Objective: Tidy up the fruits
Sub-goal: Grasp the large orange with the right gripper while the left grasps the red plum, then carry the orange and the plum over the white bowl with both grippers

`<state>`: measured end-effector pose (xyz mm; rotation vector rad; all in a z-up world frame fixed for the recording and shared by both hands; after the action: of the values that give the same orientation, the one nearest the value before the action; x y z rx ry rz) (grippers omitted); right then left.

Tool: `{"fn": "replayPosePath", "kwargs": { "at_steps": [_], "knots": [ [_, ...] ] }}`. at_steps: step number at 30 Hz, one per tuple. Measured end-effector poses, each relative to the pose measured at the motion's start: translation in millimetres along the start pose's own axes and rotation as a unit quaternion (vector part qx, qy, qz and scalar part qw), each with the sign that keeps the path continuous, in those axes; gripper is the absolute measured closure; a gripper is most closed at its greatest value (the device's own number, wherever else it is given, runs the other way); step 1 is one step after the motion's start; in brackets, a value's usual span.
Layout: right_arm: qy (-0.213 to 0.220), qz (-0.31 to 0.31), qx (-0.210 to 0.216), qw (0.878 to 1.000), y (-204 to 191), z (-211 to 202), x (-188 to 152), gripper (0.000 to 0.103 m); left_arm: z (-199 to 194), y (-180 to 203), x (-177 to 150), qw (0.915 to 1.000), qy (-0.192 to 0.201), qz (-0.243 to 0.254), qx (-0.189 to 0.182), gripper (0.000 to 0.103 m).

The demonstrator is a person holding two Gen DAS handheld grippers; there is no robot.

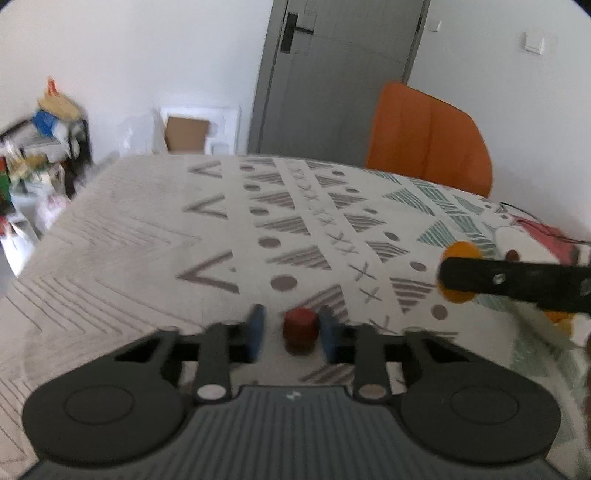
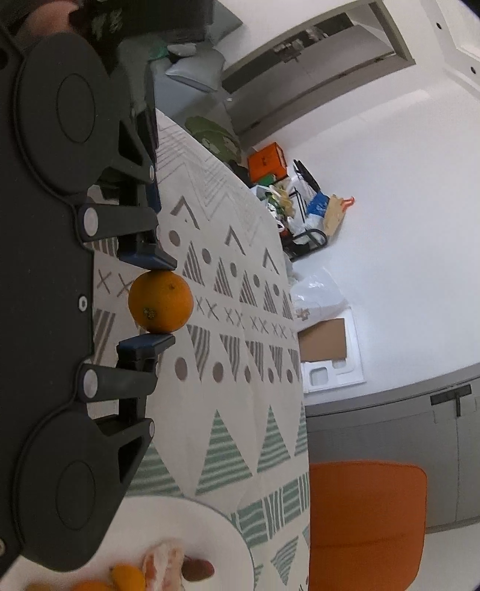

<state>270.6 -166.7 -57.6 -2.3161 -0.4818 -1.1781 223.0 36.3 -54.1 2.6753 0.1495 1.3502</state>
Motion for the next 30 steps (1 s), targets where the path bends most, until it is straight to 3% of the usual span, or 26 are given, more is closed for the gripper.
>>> {"fn": "replayPosePath", "kwargs": {
  "at_steps": [3,14,30],
  "knots": [
    [0.007,0.001,-0.003,1.0,2.5,-2.7,3.5,0.068,-5.7,-5.0,5.7,0.9996,0.004,-0.024,-0.012,0.084],
    [0.032,-0.019,0.003,0.999,-5.2,-24.8,12.9,0.068,-38.1,-8.9,23.3,0.9984,0.05,-0.026,-0.008,0.084],
    [0.045,0.004,-0.043,0.998,36.7,-58.3,2.2,0.068,-34.8,41.7,25.6,0.997,0.056,0.001,-0.054,0.084]
  ]
}}
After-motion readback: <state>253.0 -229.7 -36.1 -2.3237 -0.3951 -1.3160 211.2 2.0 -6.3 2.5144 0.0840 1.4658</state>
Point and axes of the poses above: each gripper's, at about its wrist camera, not at the fingertips, and z roughly the way its jaws point, y to its right, x to its top, the point moved 1 cm from there along z, roughly the way its jaws point, and after that the axes turned 4 degrees about y, right-handed, at the moved point
